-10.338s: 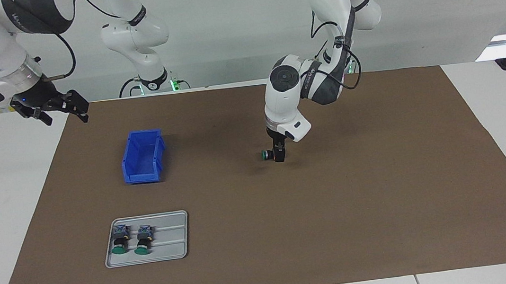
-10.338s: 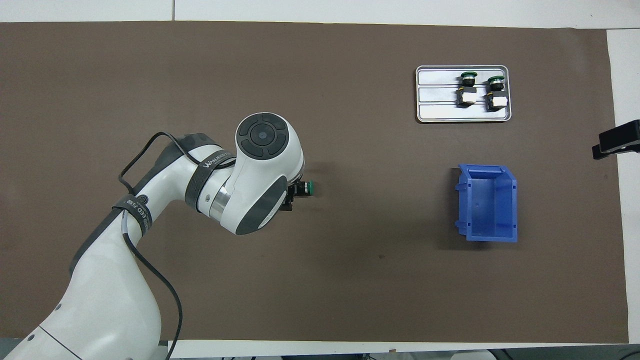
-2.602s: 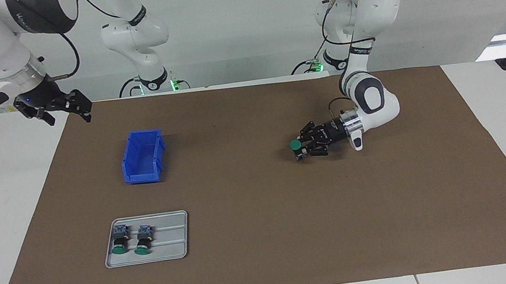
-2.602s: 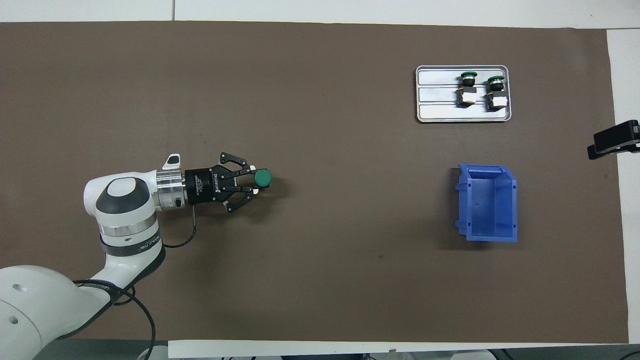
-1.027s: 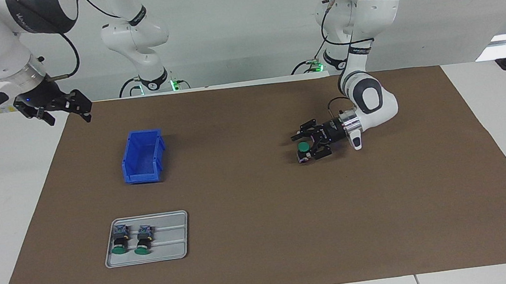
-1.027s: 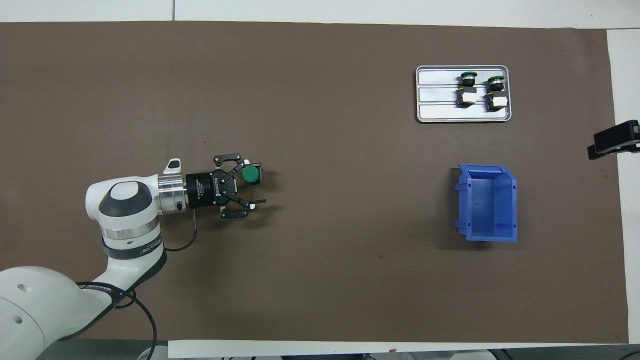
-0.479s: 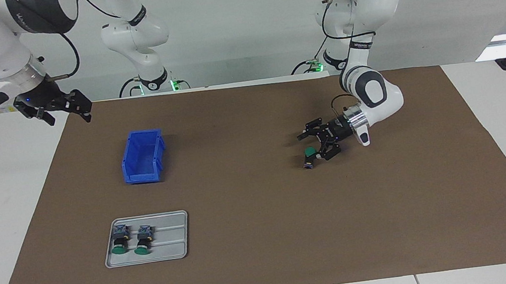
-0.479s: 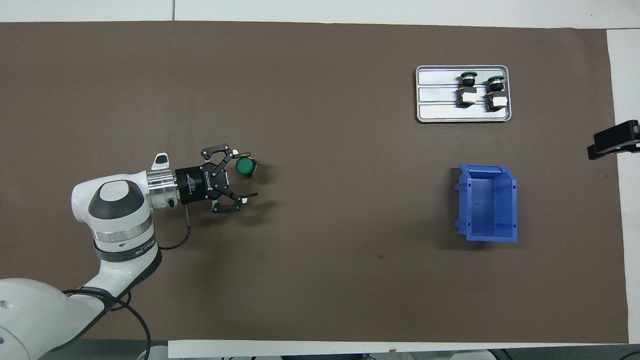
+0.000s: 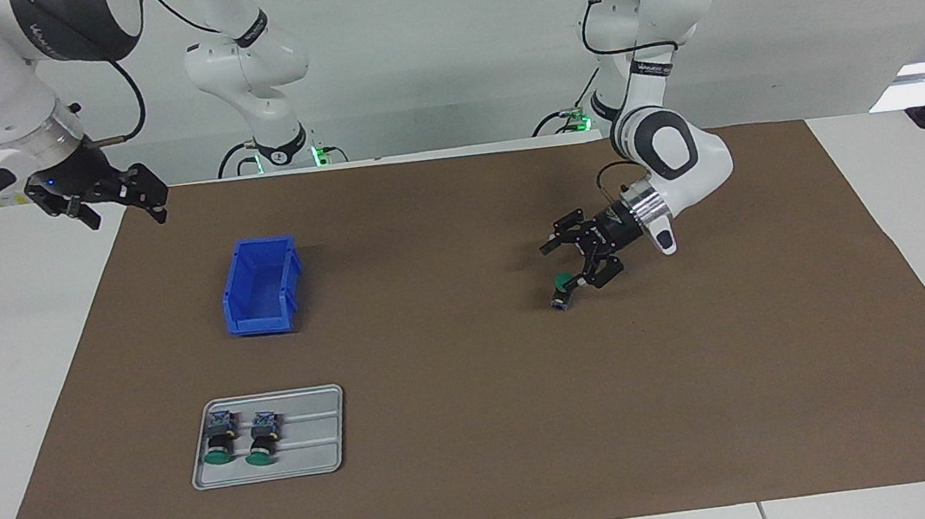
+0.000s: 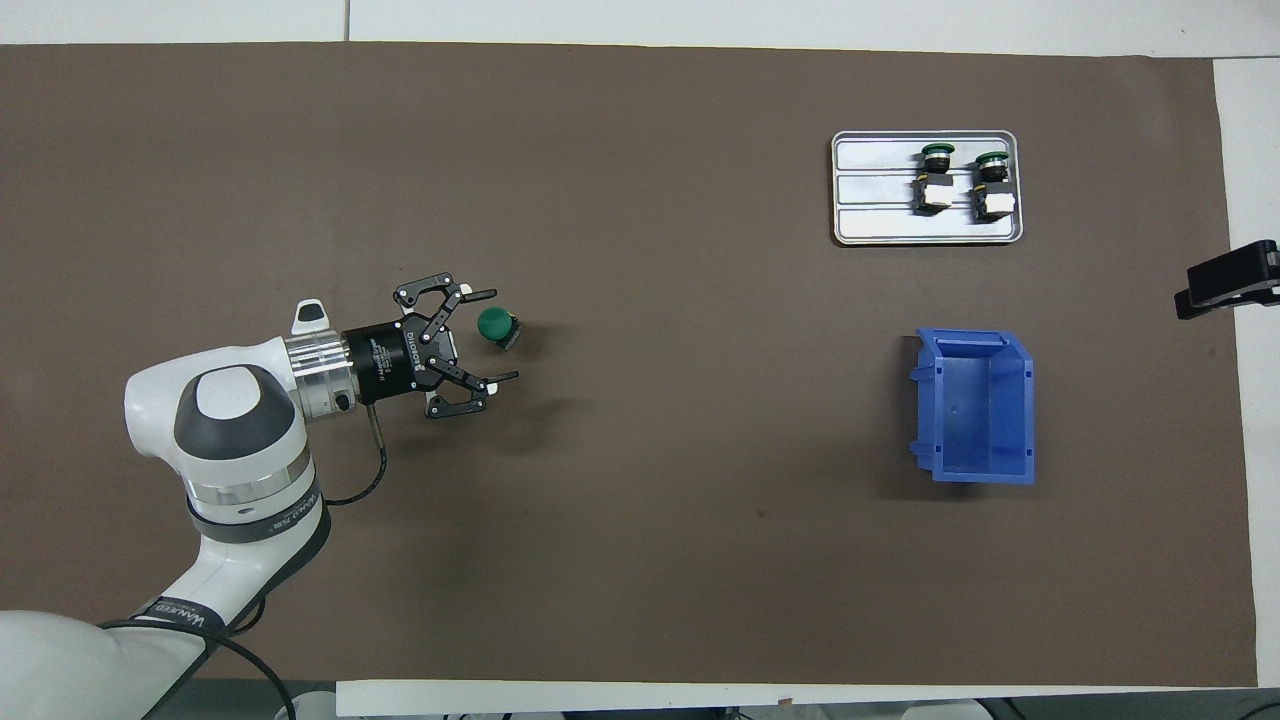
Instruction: Place and press button with both arms
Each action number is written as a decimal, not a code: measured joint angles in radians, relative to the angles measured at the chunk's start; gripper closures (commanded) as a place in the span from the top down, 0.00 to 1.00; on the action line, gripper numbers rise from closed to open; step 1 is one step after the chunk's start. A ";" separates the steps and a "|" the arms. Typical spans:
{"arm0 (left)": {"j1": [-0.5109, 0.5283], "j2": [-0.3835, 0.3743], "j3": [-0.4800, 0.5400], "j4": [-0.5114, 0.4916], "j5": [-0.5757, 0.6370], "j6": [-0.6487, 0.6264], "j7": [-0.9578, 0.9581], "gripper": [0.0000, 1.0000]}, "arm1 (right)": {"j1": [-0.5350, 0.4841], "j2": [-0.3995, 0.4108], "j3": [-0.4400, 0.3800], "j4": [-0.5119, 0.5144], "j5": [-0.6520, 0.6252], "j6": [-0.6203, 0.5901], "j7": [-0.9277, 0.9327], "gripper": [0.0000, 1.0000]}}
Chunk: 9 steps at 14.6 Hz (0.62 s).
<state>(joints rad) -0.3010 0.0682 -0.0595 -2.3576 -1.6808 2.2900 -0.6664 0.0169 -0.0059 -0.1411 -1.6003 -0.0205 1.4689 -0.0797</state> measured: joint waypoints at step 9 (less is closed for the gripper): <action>0.029 -0.151 0.007 0.067 0.583 0.035 -0.250 1.00 | 0.000 0.000 0.000 0.000 0.000 0.000 0.000 0.99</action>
<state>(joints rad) -0.2723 -0.0824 -0.0524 -2.2909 -1.0980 2.3247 -0.9163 0.0169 -0.0060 -0.1411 -1.6003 -0.0205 1.4689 -0.0797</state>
